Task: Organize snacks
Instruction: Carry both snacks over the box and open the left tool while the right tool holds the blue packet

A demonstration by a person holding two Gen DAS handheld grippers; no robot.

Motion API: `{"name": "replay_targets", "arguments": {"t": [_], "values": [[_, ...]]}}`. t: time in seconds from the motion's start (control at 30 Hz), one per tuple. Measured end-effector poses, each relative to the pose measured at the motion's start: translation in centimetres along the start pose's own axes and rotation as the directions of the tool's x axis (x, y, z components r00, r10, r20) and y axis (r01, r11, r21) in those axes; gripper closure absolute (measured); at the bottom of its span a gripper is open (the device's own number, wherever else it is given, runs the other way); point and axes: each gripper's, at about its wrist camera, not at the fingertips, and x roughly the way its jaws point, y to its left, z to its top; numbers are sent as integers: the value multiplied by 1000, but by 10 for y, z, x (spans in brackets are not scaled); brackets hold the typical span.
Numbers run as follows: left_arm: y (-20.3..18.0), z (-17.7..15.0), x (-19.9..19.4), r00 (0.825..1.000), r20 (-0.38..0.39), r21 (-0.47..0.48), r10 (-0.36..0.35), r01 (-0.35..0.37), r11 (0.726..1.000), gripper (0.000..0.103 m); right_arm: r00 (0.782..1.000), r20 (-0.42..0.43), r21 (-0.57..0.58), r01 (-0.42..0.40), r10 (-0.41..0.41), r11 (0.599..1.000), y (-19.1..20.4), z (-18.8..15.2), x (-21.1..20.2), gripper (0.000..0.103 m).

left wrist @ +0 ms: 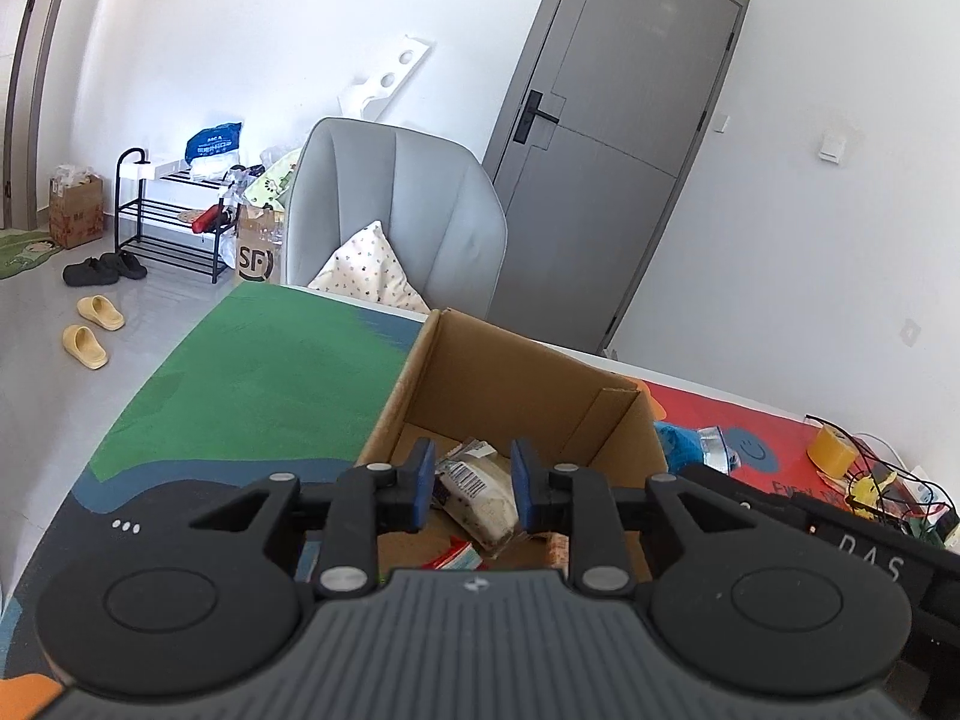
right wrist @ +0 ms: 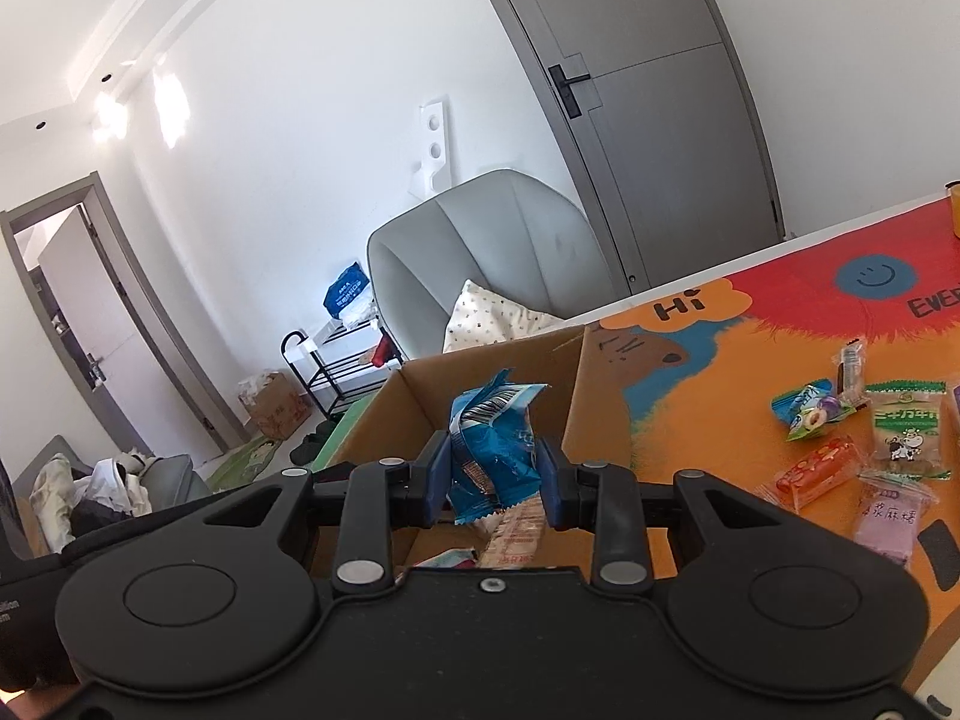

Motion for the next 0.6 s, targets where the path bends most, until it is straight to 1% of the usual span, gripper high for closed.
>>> {"name": "replay_targets", "arguments": {"t": [0.07,0.23,0.37,0.4,0.43,0.47,0.5,0.53,0.57,0.6], "values": [[7,2,-4,1000,1,-20,3,-3,1000,75,1000,-8,2,-1,1,1000,3,0,4,71],[20,8,-16,999,35,-39,28,-26,999,59,1000,-19,-1,-18,18,1000,15,2,12,71],[29,12,-21,998,44,-49,46,-44,998,49,999,-23,2,-41,41,999,26,4,19,70],[30,13,-22,998,45,-51,51,-49,998,45,998,-25,3,-52,52,999,28,5,19,68],[31,13,-23,997,46,-51,56,-53,997,39,998,-28,6,-59,59,998,28,5,19,60],[32,14,-24,997,47,-50,61,-58,997,35,998,-29,12,-56,56,998,28,5,18,57],[32,14,-26,997,50,-49,66,-64,997,26,998,-24,18,-49,49,999,27,5,16,55],[32,14,-27,996,58,-48,74,-71,996,20,999,-23,24,-40,40,999,25,5,13,54],[30,14,-27,995,67,-46,81,-78,996,18,999,-23,30,-31,31,999,22,5,11,53],[29,13,-28,994,74,-45,85,-82,996,16,1000,-23,37,-18,19,999,19,4,8,49]]}}
